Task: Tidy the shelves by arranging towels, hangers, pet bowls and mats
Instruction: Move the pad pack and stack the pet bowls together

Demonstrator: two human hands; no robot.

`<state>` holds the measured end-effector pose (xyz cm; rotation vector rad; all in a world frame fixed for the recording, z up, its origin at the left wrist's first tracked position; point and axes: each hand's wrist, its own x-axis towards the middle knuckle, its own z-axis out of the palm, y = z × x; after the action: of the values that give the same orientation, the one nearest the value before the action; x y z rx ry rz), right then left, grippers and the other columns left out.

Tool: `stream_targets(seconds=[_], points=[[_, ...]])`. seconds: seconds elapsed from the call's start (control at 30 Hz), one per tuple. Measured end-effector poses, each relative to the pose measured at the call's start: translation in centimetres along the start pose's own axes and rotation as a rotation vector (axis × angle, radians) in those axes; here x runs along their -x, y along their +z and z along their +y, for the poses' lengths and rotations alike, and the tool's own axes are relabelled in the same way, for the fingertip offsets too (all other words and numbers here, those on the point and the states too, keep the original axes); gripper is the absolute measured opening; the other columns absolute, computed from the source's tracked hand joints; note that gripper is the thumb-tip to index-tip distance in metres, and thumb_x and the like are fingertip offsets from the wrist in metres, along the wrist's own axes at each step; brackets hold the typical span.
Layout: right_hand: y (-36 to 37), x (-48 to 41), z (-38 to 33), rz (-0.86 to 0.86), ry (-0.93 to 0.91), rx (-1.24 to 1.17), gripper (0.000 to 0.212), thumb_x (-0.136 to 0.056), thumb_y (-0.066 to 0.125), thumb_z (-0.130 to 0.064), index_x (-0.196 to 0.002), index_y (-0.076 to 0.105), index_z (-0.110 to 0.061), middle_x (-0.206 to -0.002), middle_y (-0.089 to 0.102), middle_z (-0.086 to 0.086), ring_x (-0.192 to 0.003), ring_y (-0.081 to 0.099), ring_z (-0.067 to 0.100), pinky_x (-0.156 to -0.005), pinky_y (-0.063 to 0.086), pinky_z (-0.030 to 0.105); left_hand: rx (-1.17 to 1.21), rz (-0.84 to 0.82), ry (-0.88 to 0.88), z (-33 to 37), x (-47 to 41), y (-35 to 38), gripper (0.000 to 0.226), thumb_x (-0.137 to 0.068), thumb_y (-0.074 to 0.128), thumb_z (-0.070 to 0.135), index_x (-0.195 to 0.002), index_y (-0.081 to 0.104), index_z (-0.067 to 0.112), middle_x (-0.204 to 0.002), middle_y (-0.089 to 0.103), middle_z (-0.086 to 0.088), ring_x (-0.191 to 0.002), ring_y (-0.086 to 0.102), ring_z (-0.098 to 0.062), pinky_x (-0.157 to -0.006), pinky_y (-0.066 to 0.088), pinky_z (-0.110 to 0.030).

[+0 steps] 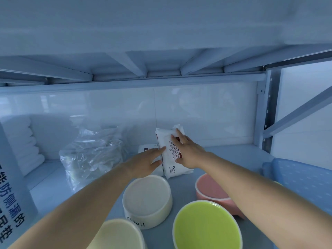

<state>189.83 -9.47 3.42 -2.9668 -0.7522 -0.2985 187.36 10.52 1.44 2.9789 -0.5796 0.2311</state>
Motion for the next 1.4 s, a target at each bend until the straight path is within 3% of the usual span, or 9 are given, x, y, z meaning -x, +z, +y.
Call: stream_targets(seconds=[0.13, 0.23, 0.4, 0.6, 0.73, 0.9, 1.03, 1.17, 1.4], points=[[1.2, -0.2, 0.5, -0.23, 0.022, 0.009, 0.067, -0.098, 0.037, -0.032, -0.148, -0.006, -0.027, -0.155, -0.019, -0.008, -0.141, 0.021, 0.025, -0.11, 0.028, 0.036, -0.03, -0.082, -0.022, 0.0, -0.6, 0.0, 0.044, -0.101, 0.024, 0.035, -0.144, 0.029, 0.026, -0.15, 0.032, 0.007, -0.136, 0.031, -0.013, -0.106, 0.024, -0.024], [1.3, -0.3, 1.1, -0.319, 0.087, 0.019, 0.061, -0.099, 0.031, -0.032, -0.148, -0.005, -0.031, -0.156, -0.011, -0.012, -0.14, 0.024, 0.025, -0.11, 0.027, 0.035, -0.089, -0.103, -0.077, 0.1, -0.6, 0.0, 0.043, -0.101, 0.022, 0.039, -0.111, 0.054, 0.012, -0.124, 0.056, -0.003, -0.112, 0.051, -0.024, -0.093, 0.039, -0.032], [0.8, -0.5, 0.6, -0.308, 0.11, 0.108, 0.061, -0.096, 0.035, -0.045, -0.149, 0.01, -0.029, -0.156, 0.015, -0.001, -0.136, 0.03, 0.028, -0.107, 0.032, 0.04, -0.134, -0.127, -0.067, 0.3, -0.3, 0.2, 0.045, -0.101, 0.02, 0.039, -0.136, 0.044, 0.024, -0.151, 0.032, 0.002, -0.138, 0.029, -0.02, -0.11, 0.025, -0.031], [1.5, -0.1, -0.5, -0.254, 0.098, 0.148, 0.06, -0.096, 0.029, -0.053, -0.148, 0.019, -0.025, -0.156, 0.014, 0.008, -0.139, 0.021, 0.032, -0.111, 0.023, 0.038, -0.113, -0.106, -0.09, 1.0, 0.4, 0.5, 0.044, -0.102, 0.021, 0.031, -0.14, 0.038, 0.015, -0.15, 0.031, -0.006, -0.137, 0.027, -0.018, -0.106, 0.018, -0.029], [1.2, 0.6, -0.4, -0.202, 0.06, 0.052, 0.058, -0.094, 0.038, -0.053, -0.145, 0.03, -0.026, -0.153, 0.025, 0.007, -0.137, 0.029, 0.028, -0.108, 0.026, 0.031, -0.059, -0.116, -0.073, 0.6, 0.9, 0.6, 0.044, -0.101, 0.025, 0.039, -0.142, 0.035, 0.027, -0.155, 0.021, 0.004, -0.142, 0.017, -0.013, -0.111, 0.015, -0.027], [0.2, 2.4, 0.0, -0.184, -0.033, -0.137, 0.05, -0.091, 0.05, -0.046, -0.137, 0.045, -0.027, -0.149, 0.036, -0.002, -0.134, 0.035, 0.019, -0.107, 0.028, 0.027, -0.036, 0.008, -0.073, 1.4, 2.9, -0.6, 0.032, -0.093, 0.044, 0.046, -0.119, 0.06, 0.034, -0.128, 0.056, 0.013, -0.119, 0.05, -0.012, -0.099, 0.04, -0.032], [-1.8, 4.1, -1.4, -0.088, -0.141, -0.188, 0.043, -0.089, 0.054, -0.046, -0.128, 0.054, -0.027, -0.136, 0.051, -0.002, -0.12, 0.048, 0.016, -0.092, 0.036, 0.024, -0.031, 0.064, -0.076, 2.4, 4.9, -2.5, 0.031, -0.089, 0.052, 0.046, -0.117, 0.06, 0.036, -0.123, 0.059, 0.014, -0.108, 0.055, -0.008, -0.082, 0.034, -0.017], [-2.7, 5.2, -3.5, 0.009, -0.21, -0.277, 0.036, -0.087, 0.058, -0.046, -0.117, 0.062, -0.026, -0.118, 0.062, -0.006, -0.104, 0.056, 0.013, -0.076, 0.036, 0.022, -0.036, 0.077, -0.186, 2.9, 8.0, -3.0, 0.033, -0.088, 0.052, 0.048, -0.118, 0.059, 0.036, -0.122, 0.058, 0.012, -0.106, 0.055, -0.01, -0.087, 0.04, -0.024], [-1.6, 8.6, -6.5, -0.012, -0.318, -0.274, 0.038, -0.085, 0.058, -0.049, -0.116, 0.062, -0.028, -0.123, 0.059, -0.006, -0.113, 0.052, 0.014, -0.093, 0.042, 0.031, 0.041, 0.122, -0.275, 2.9, 14.3, -3.2, 0.034, -0.088, 0.048, 0.052, -0.119, 0.057, 0.041, -0.122, 0.057, 0.015, -0.113, 0.05, -0.008, -0.098, 0.04, -0.031]])
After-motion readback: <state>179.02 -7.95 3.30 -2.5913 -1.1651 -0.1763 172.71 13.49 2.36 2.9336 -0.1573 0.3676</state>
